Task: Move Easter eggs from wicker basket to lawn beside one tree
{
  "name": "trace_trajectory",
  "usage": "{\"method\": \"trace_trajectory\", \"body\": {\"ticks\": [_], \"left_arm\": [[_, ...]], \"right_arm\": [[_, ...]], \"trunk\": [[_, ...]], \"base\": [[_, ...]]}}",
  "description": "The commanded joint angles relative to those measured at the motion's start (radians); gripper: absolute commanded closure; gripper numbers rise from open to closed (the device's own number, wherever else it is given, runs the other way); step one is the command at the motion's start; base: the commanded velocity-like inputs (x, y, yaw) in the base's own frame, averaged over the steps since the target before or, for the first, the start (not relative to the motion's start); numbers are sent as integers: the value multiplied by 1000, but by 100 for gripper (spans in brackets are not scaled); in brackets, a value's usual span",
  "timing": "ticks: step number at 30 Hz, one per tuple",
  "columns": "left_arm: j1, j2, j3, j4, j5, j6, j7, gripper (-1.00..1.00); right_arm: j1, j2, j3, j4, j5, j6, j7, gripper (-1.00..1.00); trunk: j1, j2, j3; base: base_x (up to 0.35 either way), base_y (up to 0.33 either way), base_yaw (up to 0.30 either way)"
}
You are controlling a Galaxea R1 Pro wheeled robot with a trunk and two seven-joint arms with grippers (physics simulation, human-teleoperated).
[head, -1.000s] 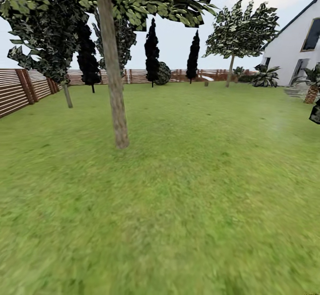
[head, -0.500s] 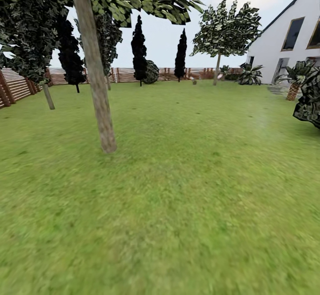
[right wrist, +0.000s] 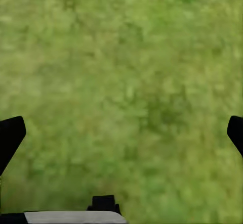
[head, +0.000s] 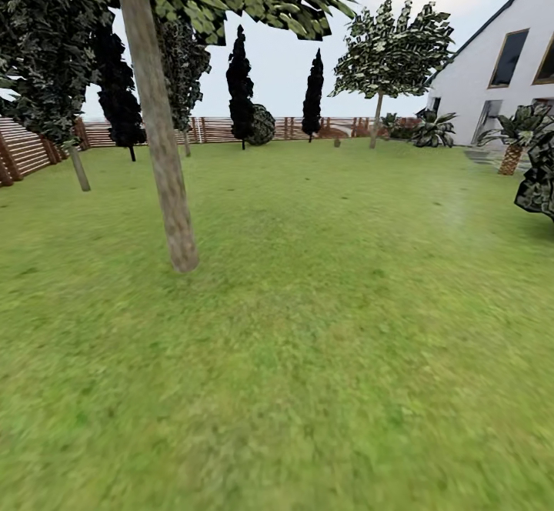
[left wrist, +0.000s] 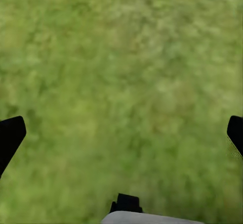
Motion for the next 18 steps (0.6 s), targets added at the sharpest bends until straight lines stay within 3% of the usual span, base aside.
{"method": "trace_trajectory", "body": {"ticks": [1, 4, 18], "left_arm": [[0, 0, 2, -1, -1, -2, 0, -100], [0, 0, 2, -1, -1, -2, 0, -100], [0, -1, 2, -1, -1, -2, 0, -100]], "right_arm": [[-1, 3, 3, 40, 1, 0, -2, -100], [-1, 4, 6, 112, -2, -4, -1, -100], [-1, 5, 6, 127, -3, -5, -1, -100]], "trunk": [[1, 0, -1], [1, 0, -1], [1, 0, -1]], "base": [[339, 0, 0], [339, 0, 0], [339, 0, 0]]}}
